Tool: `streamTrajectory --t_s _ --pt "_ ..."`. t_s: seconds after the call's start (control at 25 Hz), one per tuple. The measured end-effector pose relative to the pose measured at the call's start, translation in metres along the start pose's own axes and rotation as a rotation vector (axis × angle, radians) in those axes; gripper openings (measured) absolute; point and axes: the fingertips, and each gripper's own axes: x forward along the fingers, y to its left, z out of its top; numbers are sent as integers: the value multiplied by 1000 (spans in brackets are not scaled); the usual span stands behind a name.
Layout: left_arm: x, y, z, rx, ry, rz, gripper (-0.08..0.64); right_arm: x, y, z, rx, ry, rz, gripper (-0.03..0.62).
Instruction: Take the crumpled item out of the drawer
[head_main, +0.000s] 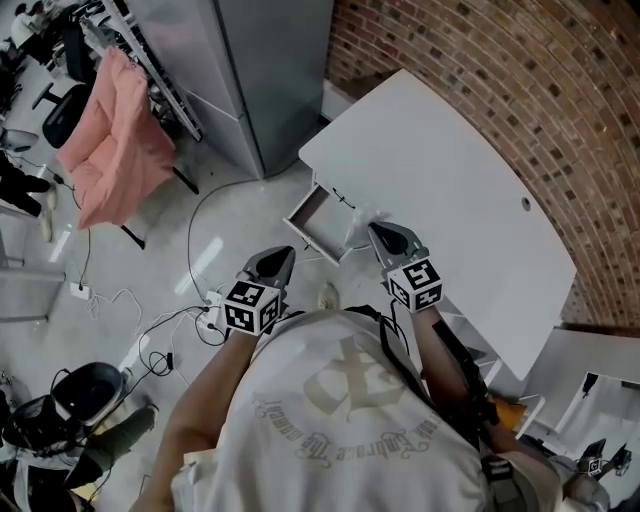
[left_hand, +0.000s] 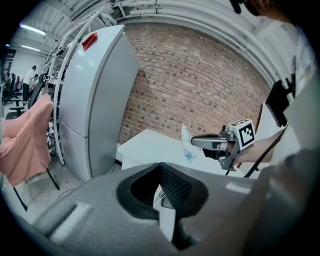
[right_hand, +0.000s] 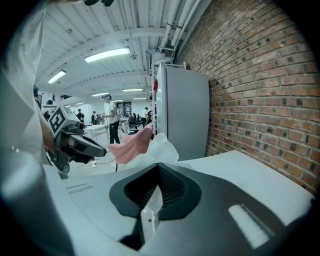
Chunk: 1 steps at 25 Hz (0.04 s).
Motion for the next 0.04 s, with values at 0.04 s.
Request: streamTrajectory --t_s 0.04 --pt "1 0 -1 1 2 0 1 1 1 -1 -1 -1 6 11"
